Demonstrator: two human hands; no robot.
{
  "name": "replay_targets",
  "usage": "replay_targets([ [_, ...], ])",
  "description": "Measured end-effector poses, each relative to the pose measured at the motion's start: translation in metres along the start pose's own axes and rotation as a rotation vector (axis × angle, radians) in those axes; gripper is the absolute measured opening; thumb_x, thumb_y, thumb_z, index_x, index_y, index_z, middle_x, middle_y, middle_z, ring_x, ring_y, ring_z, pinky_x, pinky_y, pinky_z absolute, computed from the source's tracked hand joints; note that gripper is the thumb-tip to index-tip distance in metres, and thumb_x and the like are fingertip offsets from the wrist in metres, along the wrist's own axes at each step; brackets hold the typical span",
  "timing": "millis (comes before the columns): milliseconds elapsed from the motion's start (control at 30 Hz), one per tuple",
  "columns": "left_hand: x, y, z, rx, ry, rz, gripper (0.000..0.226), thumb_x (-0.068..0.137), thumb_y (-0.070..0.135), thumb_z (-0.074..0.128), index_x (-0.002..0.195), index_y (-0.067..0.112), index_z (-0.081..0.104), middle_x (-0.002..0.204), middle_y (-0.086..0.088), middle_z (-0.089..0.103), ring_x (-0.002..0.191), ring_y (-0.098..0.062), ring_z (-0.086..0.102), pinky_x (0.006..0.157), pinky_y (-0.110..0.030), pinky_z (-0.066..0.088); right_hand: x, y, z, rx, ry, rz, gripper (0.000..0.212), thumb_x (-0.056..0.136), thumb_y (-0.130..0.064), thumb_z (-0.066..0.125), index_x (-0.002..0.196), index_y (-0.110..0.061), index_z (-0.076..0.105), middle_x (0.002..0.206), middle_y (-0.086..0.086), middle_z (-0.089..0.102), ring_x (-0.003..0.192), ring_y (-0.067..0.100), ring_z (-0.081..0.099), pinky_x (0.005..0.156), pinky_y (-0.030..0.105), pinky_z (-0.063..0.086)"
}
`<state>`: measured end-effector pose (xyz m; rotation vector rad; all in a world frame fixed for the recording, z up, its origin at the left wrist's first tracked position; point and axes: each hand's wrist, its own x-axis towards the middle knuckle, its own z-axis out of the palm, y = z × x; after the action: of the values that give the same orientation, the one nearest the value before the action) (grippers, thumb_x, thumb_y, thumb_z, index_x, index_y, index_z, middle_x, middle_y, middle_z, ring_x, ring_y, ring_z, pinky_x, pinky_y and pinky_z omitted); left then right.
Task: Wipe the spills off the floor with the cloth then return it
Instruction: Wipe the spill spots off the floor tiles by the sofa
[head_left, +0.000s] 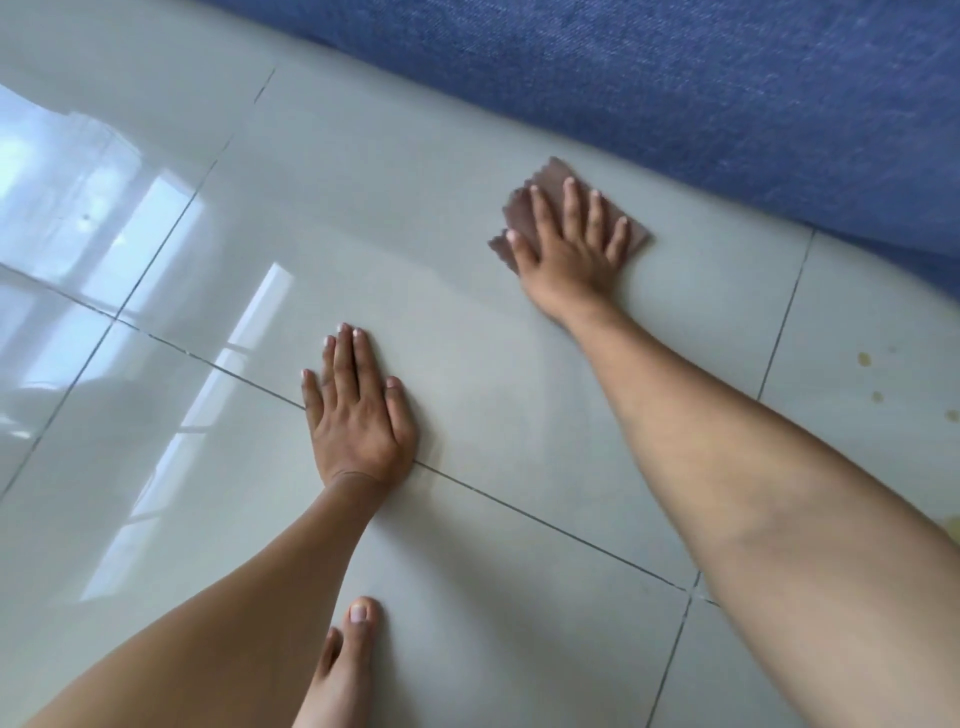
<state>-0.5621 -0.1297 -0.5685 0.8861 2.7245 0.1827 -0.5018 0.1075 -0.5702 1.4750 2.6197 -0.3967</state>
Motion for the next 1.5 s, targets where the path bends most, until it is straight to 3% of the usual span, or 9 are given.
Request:
replay_targets([
  [200,0.0,-0.003,0.0,-0.005,0.002,0.013,0.065,0.095,0.035,0.019,0.154,0.011,0.009,0.164,-0.003,0.005,0.152,-0.017,0.001,0.122,-0.039,-0.004,-0.059,-0.061,0.021,-0.035,-0.105,-0.399,0.058,0.093,-0.058,0.027,0.148,-0.041,0.016,0.163,-0.006,0.004,0.15,0.021,0.0,0.118,0.047,-0.008],
  [367,-0.005,-0.005,-0.003,-0.017,0.029,-0.039,0.063,0.095,0.042,0.015,0.154,0.02,0.012,0.164,0.001,0.004,0.151,-0.014,-0.002,0.11,-0.032,-0.029,-0.152,-0.002,0.038,-0.092,-0.102,-0.623,0.058,0.088,-0.058,0.035,0.142,-0.039,0.038,0.154,-0.002,0.035,0.144,0.023,0.03,0.115,0.048,0.011],
  [433,-0.008,-0.017,-0.007,-0.014,0.034,-0.144,0.061,0.097,0.043,0.018,0.154,0.025,0.009,0.164,0.002,0.0,0.151,-0.015,-0.006,0.112,-0.039,-0.026,-0.172,0.038,0.039,-0.141,-0.085,-0.632,0.058,0.088,-0.06,0.036,0.142,-0.039,0.036,0.153,-0.002,0.037,0.144,0.021,0.026,0.115,0.046,0.008],
  [600,-0.01,-0.045,-0.009,0.002,-0.018,-0.205,0.063,0.096,0.048,0.018,0.154,0.027,0.006,0.164,-0.004,-0.003,0.151,-0.02,-0.007,0.12,-0.048,-0.01,-0.159,0.101,0.021,-0.166,-0.068,-0.409,0.063,0.091,-0.067,0.012,0.144,-0.038,0.029,0.156,-0.001,0.031,0.144,0.024,0.025,0.117,0.046,0.006],
  [833,-0.006,-0.043,-0.008,-0.003,0.001,-0.207,0.062,0.095,0.045,0.017,0.154,0.028,0.008,0.164,-0.005,-0.001,0.151,-0.022,-0.005,0.121,-0.047,-0.006,-0.047,0.025,0.008,0.031,0.027,0.123,0.062,0.093,-0.058,0.03,0.149,-0.036,0.019,0.163,0.001,0.007,0.15,0.028,0.003,0.116,0.057,-0.001],
  [1033,-0.005,-0.043,-0.009,0.0,-0.001,-0.207,0.061,0.095,0.043,0.017,0.154,0.028,0.009,0.164,-0.006,0.0,0.151,-0.022,-0.005,0.121,-0.048,-0.006,-0.091,-0.091,0.035,0.03,-0.044,-0.322,0.057,0.092,-0.057,0.029,0.146,-0.038,0.029,0.16,0.001,0.021,0.148,0.026,0.016,0.115,0.05,-0.003],
  [1200,-0.007,-0.044,-0.012,-0.045,-0.014,-0.206,0.057,0.097,0.038,0.017,0.153,0.029,0.009,0.164,-0.005,-0.001,0.151,-0.021,-0.006,0.12,-0.047,-0.007,-0.188,-0.032,0.054,-0.047,-0.043,-0.608,0.055,0.089,-0.056,0.04,0.141,-0.038,0.04,0.153,-0.002,0.039,0.142,0.023,0.036,0.114,0.049,0.014],
  [1367,-0.007,-0.043,-0.012,-0.042,-0.018,-0.187,0.058,0.097,0.039,0.015,0.154,0.028,0.008,0.164,-0.006,-0.001,0.151,-0.022,-0.005,0.12,-0.049,-0.007,-0.269,0.083,0.052,-0.13,-0.026,-0.469,0.056,0.094,-0.06,0.025,0.145,-0.039,0.028,0.154,-0.003,0.032,0.143,0.02,0.023,0.116,0.048,0.01],
  [1500,-0.008,-0.042,-0.008,-0.017,-0.022,-0.163,0.06,0.097,0.039,0.014,0.154,0.023,0.007,0.163,-0.009,-0.002,0.151,-0.023,-0.006,0.12,-0.049,-0.008,-0.298,0.159,0.039,-0.141,-0.075,-0.123,0.062,0.093,-0.064,0.011,0.145,-0.035,0.029,0.154,0.0,0.034,0.142,0.022,0.023,0.115,0.049,0.014],
])
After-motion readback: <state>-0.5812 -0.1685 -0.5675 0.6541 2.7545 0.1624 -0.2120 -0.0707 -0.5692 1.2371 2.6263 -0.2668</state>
